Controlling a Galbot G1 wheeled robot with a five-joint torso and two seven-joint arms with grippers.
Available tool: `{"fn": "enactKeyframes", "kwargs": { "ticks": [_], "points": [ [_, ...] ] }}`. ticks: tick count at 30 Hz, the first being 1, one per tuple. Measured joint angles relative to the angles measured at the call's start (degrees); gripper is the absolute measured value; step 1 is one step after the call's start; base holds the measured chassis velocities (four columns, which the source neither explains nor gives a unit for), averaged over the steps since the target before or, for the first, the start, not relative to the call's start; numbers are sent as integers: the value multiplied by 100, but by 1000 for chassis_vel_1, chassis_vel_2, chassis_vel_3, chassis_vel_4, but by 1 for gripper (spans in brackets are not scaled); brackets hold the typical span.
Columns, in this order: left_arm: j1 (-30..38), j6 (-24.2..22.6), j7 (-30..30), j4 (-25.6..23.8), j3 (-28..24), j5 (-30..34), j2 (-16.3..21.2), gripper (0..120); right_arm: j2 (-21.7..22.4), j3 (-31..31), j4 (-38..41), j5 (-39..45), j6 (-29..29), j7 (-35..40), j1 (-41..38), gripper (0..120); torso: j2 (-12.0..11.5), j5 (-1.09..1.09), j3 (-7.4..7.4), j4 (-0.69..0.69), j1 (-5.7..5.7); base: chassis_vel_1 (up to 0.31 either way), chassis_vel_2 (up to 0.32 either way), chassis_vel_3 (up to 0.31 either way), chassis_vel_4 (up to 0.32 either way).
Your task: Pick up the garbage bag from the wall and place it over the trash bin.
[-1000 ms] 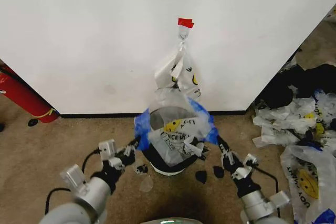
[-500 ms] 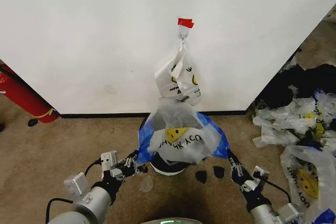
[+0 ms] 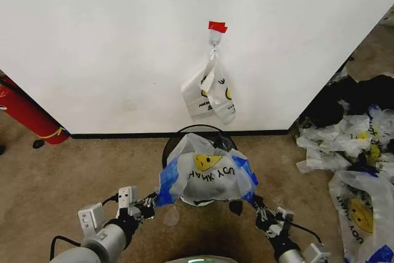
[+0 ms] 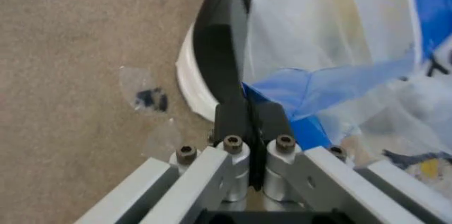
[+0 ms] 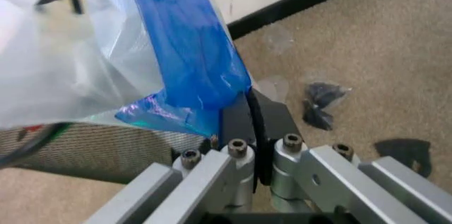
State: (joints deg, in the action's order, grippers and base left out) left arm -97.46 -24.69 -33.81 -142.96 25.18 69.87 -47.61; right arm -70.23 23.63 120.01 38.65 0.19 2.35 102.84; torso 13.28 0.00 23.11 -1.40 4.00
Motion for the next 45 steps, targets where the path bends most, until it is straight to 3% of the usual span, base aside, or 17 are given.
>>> {"fn": "enactKeyframes", "kwargs": {
  "ticks": [14, 25, 45],
  "points": [
    [51, -309, -97, 244, -118, 55, 84, 0, 101, -47, -251, 245, -492, 318, -478, 0, 0, 0, 0, 0, 0, 0, 0, 0, 0],
    [799, -480, -181, 898, -568, -30, 125, 0, 48, -306, -576, 586, -1154, 927, -1408, 0, 0, 0, 1, 0, 0, 0, 0, 0, 0],
    [1162, -474, -190, 1240, -938, -348, 55, 0, 55, -450, -826, 644, -1444, 1222, -1802, 0, 0, 0, 0, 0, 0, 0, 0, 0, 0]
  ]
}}
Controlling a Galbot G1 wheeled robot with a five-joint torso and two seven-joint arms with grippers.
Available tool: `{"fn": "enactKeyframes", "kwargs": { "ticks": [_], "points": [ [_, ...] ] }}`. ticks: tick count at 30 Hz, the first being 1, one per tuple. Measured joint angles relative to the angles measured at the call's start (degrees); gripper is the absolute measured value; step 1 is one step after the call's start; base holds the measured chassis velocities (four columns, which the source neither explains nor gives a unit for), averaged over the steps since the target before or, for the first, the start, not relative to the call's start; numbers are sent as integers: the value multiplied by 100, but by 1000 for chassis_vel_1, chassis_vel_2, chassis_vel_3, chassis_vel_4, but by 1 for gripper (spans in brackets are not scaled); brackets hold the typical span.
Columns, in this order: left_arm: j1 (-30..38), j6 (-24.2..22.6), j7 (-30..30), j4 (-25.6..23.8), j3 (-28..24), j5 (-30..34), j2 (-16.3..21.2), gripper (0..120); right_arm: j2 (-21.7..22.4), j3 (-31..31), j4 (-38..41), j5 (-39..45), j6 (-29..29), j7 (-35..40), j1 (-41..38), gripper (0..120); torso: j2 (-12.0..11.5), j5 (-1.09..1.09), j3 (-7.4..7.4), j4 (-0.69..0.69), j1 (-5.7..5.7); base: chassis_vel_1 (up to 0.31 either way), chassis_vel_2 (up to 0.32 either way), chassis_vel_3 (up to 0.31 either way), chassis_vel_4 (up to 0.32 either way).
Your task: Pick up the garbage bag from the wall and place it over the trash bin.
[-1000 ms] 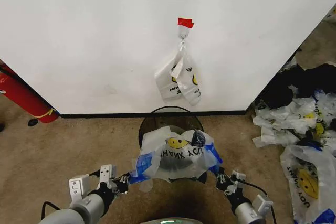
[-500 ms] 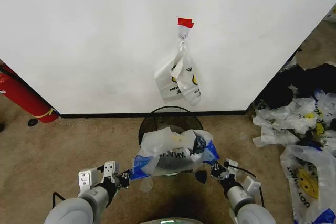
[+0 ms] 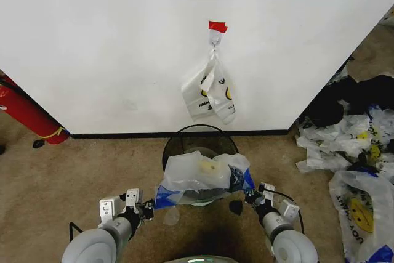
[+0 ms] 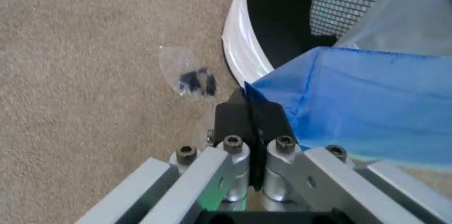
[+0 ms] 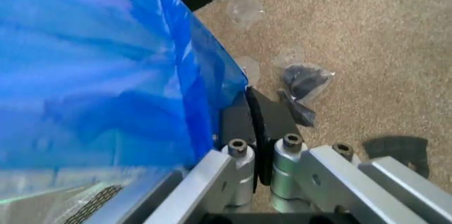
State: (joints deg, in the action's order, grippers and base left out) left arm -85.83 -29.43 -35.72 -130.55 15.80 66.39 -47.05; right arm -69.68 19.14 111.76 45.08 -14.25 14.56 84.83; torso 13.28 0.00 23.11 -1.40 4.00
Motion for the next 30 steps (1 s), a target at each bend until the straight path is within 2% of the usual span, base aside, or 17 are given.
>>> {"fn": "enactKeyframes", "kwargs": {
  "ticks": [7, 10, 18, 20, 24, 26, 28, 29, 30],
  "points": [
    [0, 46, -34, 12, 1, -33, -4, 0, 14, 79, -2, 54, 14, 33, 1, 0, 0, 0, 0, 0, 0, 0, 0, 0, 0],
    [-141, 53, -57, -165, 33, -32, -41, 10, 13, 119, 22, 12, 50, -11, 58, 2, 0, 1, 0, 0, 0, 0, 0, 0, 0],
    [-915, -87, -119, -871, 250, -585, -150, 43, 36, 263, 251, -523, 468, -410, 468, 35, 2, 1, 0, 1, 0, 0, 0, 0, 0],
    [-979, -95, -123, -929, 288, -609, -156, 46, 40, 305, 275, -569, 530, -459, 529, 38, 2, 0, 0, 0, 0, 0, 0, 0, 0],
    [-1276, -162, -156, -1178, 481, -690, -205, 61, 67, 477, 367, -732, 763, -683, 802, 53, 2, 1, 0, 0, 0, 0, 0, 0, 0],
    [-1464, -226, -194, -1270, 570, -754, -255, 71, 89, 595, 375, -916, 998, -858, 1001, 65, 2, 1, -1, 0, 0, 0, 0, 0, 0],
    [-1472, -228, -195, -1270, 573, -758, -257, 73, 91, 606, 375, -929, 1017, -874, 1018, 65, 2, 1, -1, 0, 0, 0, 0, 0, 0],
    [-1604, -270, -215, -1285, 623, -822, -299, 79, 102, 682, 373, -993, 1128, -981, 1137, 73, 2, 1, 0, 0, 0, 0, 0, 0, 0],
    [-1676, -282, -225, -1288, 650, -857, -322, 83, 110, 734, 372, -1009, 1200, -1039, 1208, 74, 2, 0, -1, 0, 0, 0, 0, 0, 0]
  ]
}}
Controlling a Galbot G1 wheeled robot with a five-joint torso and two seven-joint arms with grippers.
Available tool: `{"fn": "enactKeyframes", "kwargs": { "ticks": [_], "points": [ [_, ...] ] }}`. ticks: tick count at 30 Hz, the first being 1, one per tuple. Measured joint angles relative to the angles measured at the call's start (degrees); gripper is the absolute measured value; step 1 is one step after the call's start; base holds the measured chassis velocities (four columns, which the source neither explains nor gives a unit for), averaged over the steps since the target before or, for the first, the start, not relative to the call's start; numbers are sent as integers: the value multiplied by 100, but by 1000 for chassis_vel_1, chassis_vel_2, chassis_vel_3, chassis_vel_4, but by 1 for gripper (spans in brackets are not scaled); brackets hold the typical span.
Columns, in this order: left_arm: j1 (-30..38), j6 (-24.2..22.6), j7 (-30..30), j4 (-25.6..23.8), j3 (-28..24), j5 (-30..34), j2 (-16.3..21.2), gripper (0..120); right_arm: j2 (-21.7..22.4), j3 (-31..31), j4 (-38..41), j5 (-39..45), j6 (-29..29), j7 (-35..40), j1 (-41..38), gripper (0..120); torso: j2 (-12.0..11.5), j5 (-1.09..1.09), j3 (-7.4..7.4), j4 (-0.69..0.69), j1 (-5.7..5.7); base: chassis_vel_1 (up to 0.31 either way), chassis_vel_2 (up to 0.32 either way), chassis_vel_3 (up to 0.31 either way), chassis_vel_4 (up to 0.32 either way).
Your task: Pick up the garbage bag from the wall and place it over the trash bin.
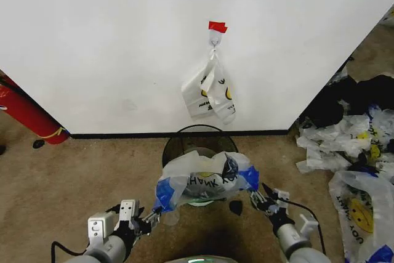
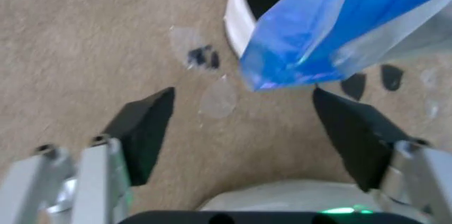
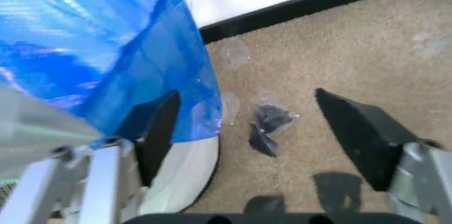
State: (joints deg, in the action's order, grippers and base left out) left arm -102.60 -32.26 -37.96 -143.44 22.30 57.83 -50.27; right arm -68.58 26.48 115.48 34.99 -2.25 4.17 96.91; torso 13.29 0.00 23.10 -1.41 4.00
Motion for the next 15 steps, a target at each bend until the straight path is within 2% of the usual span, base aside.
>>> {"fn": "enactKeyframes", "kwargs": {
  "ticks": [3, 6, 7, 14, 15],
  "points": [
    [-249, -68, -138, 0, 38, -72, -88, 95, 18, 159, -32, -24, 257, -169, 178, 87, 0, 0, 0, 0, 0, 0, 0, 0, 0],
    [-297, -72, -174, 0, 35, -75, -110, 98, 23, 190, -40, -25, 306, -199, 211, 93, 0, 0, 0, 0, 0, 0, 0, 0, 0],
    [-349, -68, -229, 0, 23, -75, -156, 100, 32, 226, -48, -26, 369, -246, 246, 98, 0, 0, 0, 0, 0, 0, 0, 0, 0],
    [-335, -27, -439, 3, 192, 218, -232, 100, 58, 344, -140, -9, 819, -759, 319, 100, 0, 0, 0, 1, 0, 0, 0, 0, 0],
    [-290, -15, -517, 4, 338, 390, -208, 100, 53, 452, -204, -11, 973, -1092, 321, 100, 0, 0, 0, 1, 0, 0, 0, 0, 0]
  ]
}}
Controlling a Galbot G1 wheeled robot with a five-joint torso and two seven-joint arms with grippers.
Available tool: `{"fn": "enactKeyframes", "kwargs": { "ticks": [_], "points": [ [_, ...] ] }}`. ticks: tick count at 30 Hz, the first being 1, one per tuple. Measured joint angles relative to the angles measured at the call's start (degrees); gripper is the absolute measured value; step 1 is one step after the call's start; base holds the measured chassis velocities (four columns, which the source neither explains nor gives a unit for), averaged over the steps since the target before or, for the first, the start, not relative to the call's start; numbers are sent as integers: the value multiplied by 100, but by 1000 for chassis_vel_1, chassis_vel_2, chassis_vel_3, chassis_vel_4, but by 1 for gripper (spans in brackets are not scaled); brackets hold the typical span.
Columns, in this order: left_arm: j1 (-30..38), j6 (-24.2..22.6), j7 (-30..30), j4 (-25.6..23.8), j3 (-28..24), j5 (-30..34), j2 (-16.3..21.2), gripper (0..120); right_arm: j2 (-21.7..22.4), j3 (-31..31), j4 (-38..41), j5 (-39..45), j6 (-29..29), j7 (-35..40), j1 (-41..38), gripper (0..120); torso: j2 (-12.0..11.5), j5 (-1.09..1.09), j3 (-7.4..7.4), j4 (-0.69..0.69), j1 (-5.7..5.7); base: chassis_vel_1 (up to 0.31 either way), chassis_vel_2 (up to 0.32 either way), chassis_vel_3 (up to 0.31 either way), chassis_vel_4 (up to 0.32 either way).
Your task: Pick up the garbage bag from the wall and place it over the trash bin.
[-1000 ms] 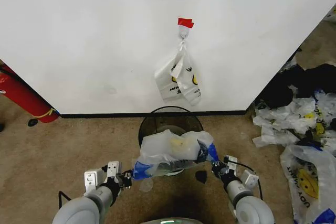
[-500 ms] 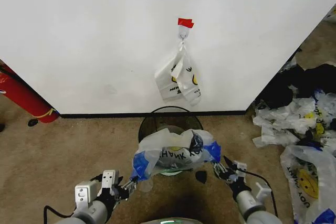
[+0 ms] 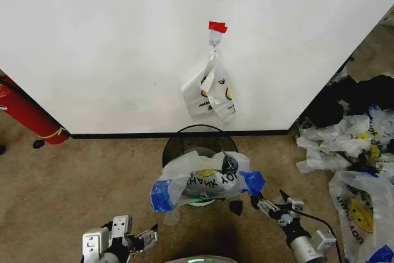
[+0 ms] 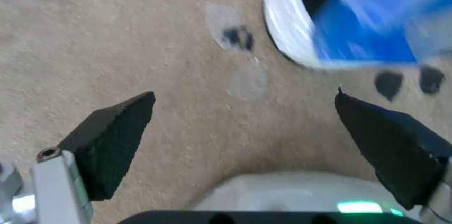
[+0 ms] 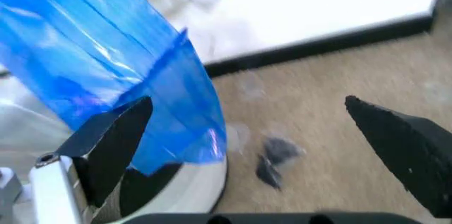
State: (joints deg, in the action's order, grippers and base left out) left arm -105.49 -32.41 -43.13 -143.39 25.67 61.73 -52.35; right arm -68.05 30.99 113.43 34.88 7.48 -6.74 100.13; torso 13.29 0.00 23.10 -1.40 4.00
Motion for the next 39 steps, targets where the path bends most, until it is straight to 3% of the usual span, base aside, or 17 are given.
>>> {"fn": "enactKeyframes", "kwargs": {
  "ticks": [2, 3, 4, 6, 11, 17, 24, 30, 34, 38, 39],
  "points": [
    [81, 220, -57, 2, 289, 94, 75, 100, -44, 209, -102, 76, 213, -580, -21, 100, 0, 0, 0, -1, 0, 0, 0, 0, 0],
    [138, 429, 74, 4, 545, 82, 138, 100, -78, 421, -190, 228, 378, -1220, -30, 100, -1, 0, 1, 0, 0, 0, 0, 0, 0],
    [138, 429, 74, 4, 545, 82, 138, 100, -78, 421, -190, 228, 378, -1220, -30, 100, -1, 0, 1, 0, 0, 0, 0, 0, 0],
    [300, 623, 227, 5, 854, 200, 237, 100, -100, 731, -340, 440, 604, -2291, -56, 100, -1, 0, 1, 0, 0, 0, 0, 0, 0],
    [914, 642, 441, 8, 1059, 706, 445, 100, -91, 1140, -637, 623, 1226, -3651, -139, 100, -2, 0, 1, -1, 0, 0, 0, 0, 0],
    [1473, 514, 475, 11, 869, 860, 600, 100, -139, 1334, -967, 296, 1722, -4080, -261, 100, -2, 0, 1, 0, 0, 0, 0, 0, 0],
    [2393, 500, 679, 14, 1045, 1319, 969, 100, -238, 1391, -955, 490, 1918, -4340, -329, 100, -2, -1, 1, -2, 1, 0, 0, 0, 0],
    [2822, 533, 1779, 65, 1238, 1414, 1630, 100, -228, 1313, -561, 692, 1819, -4180, -453, 100, -2, 0, 1, 2, 0, 0, 0, 0, 0],
    [3489, 431, 2477, 566, 559, 1468, 1974, 100, -184, 1273, -199, 725, 1703, -3886, -455, 100, -2, -1, 1, 0, 1, 0, 0, 0, 0],
    [4036, 327, 2847, 968, 171, 1471, 2081, 100, -193, 1372, 6, 774, 1691, -3746, -346, 100, -2, -2, 1, 2, 1, 0, 0, 0, 0],
    [4487, 248, 3137, 1262, -155, 1418, 2156, 100, -211, 1499, 110, 809, 1711, -3706, -247, 100, -2, -3, 1, -1, 1, 0, 0, 0, 0]
  ]
}}
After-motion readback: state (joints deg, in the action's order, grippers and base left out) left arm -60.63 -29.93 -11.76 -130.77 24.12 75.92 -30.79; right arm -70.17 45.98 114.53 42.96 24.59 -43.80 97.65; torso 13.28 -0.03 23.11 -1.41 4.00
